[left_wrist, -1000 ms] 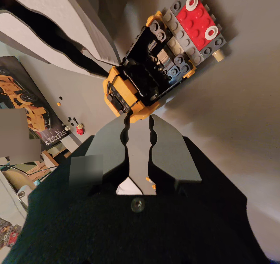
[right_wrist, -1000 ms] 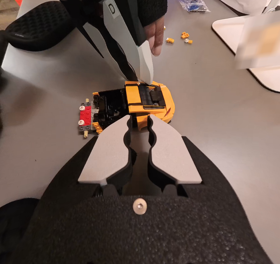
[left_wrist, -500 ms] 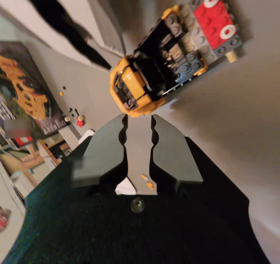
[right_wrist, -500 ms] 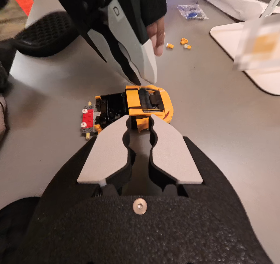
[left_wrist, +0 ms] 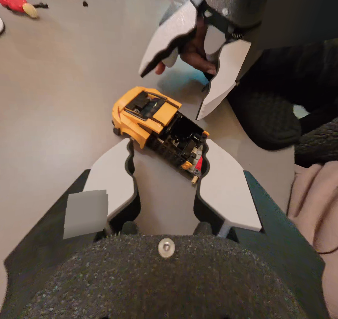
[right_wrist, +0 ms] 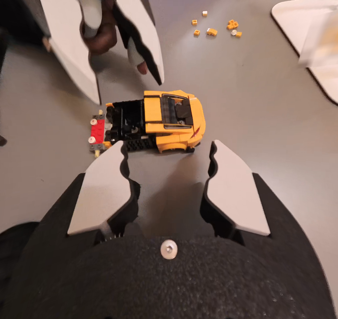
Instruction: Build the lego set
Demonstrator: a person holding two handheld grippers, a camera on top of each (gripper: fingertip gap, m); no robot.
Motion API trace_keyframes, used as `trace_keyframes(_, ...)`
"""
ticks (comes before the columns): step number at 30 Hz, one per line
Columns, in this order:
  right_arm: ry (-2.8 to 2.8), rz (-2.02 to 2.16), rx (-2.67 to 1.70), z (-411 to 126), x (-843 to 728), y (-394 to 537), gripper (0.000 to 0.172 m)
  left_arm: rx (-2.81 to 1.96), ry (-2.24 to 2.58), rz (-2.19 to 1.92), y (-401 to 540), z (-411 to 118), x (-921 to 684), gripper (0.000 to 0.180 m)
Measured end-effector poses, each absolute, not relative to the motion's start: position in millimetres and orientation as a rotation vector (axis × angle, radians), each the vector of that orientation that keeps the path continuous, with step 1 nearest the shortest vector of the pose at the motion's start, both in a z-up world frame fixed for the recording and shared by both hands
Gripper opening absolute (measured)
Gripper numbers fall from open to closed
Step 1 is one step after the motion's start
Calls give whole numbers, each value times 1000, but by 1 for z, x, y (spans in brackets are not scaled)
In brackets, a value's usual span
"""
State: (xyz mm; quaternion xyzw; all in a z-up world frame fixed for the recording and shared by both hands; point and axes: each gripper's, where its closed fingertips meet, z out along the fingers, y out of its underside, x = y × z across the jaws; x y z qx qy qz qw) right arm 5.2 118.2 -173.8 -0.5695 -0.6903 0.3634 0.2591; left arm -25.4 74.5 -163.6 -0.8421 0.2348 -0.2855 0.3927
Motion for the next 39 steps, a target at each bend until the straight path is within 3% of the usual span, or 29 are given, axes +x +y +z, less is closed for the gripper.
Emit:
trace_keyframes(4,-1976,1002,-1626,-185,-8,114,92,-2206,644,-627,66,-183,-15,81)
trace_keyframes(8,-1991,984,-1671,-190,-13,114,77,-2217,736,-491,66,-193,-12,79)
trace_keyframes(11,-1917,910,-1759,-190,-8,118,76,-2201,768,-492,70,-192,-19,61)
trace_keyframes(19,-1325,661,-2126,-189,8,157,75,-2164,777,-332,110,-182,-53,50)
trace_keyframes(25,-1195,719,-2102,-161,28,160,74,-2141,823,-438,91,-184,-38,65)
trace_keyframes(28,-1290,775,-1999,-143,45,148,48,-2118,844,-384,92,-186,-29,71)
trace_keyframes(39,-1696,392,-2019,-178,97,87,35,-2102,973,-276,88,-199,-20,51)
